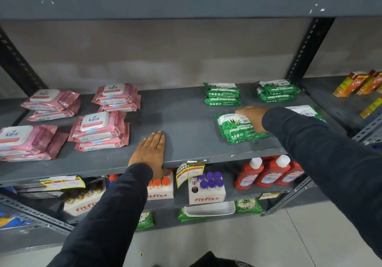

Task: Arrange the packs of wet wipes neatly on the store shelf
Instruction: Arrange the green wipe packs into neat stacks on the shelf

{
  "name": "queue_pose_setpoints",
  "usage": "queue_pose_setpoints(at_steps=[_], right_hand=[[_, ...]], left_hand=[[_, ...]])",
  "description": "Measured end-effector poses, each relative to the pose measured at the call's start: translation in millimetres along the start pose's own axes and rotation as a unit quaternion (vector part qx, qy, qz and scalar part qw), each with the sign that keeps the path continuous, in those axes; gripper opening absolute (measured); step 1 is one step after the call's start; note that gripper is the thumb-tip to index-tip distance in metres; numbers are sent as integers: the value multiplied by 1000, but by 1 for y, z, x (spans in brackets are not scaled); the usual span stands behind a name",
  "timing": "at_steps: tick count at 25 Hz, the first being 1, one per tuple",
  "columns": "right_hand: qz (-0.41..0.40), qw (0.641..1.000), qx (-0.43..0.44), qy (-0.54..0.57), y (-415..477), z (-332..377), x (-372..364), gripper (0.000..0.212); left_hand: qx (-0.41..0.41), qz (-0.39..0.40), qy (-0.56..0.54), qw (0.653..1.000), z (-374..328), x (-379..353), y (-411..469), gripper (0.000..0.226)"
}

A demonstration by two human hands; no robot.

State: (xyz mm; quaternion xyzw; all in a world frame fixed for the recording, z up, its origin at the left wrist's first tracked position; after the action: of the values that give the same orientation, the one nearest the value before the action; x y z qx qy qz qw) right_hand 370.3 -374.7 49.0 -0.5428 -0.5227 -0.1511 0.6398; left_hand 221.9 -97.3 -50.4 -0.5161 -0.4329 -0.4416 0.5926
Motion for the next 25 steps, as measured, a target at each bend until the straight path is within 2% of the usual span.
queue_pose_setpoints(at_steps=[3, 5, 6, 8, 9, 10, 13, 20, 25], right_hand=[[-5, 999, 9, 41, 0, 0, -1, 92], [-8, 990, 14, 138, -1, -8, -2, 95], [-31, 972, 18, 234, -2, -15, -1, 94], [-117, 890, 11, 440, -5, -35, -2, 82], [-152, 847, -16, 509, -5, -45, -8, 76], [-164, 824, -55, 540, -5, -52, -19, 75], [-119, 816, -135, 550, -1, -54, -50, 83], [-132, 776, -139, 600, 10, -48, -62, 81], [-137, 789, -139, 582, 13, -46, -63, 81]], left_hand=[[-1, 0, 1, 1000, 0, 0, 0, 118], [0, -1, 0, 1000, 0, 0, -1, 119], [0, -2, 0, 1000, -1, 0, 0, 119], [1, -1, 2, 1000, 0, 0, 0, 120], [2, -2, 2, 1000, 0, 1, 0, 121], [1, -4, 2, 1000, 0, 1, 0, 121], [0, -1, -1, 1000, 0, 1, 0, 122], [0, 0, -6, 1000, -1, 3, -1, 122], [-1, -7, -4, 1000, -2, 3, -2, 122]])
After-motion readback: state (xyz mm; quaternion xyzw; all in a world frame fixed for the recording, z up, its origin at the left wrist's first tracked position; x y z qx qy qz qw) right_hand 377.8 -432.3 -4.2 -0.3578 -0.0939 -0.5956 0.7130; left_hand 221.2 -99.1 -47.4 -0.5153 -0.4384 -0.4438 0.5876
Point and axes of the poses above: each hand's wrist, its own y-axis towards the middle knuckle, its own x-axis out of the back of the hand, z = x × y, the point moved 7 cm from there along y, towards the middle knuckle, and after that the axes turned 10 degrees about z, right-handed, at the moved point
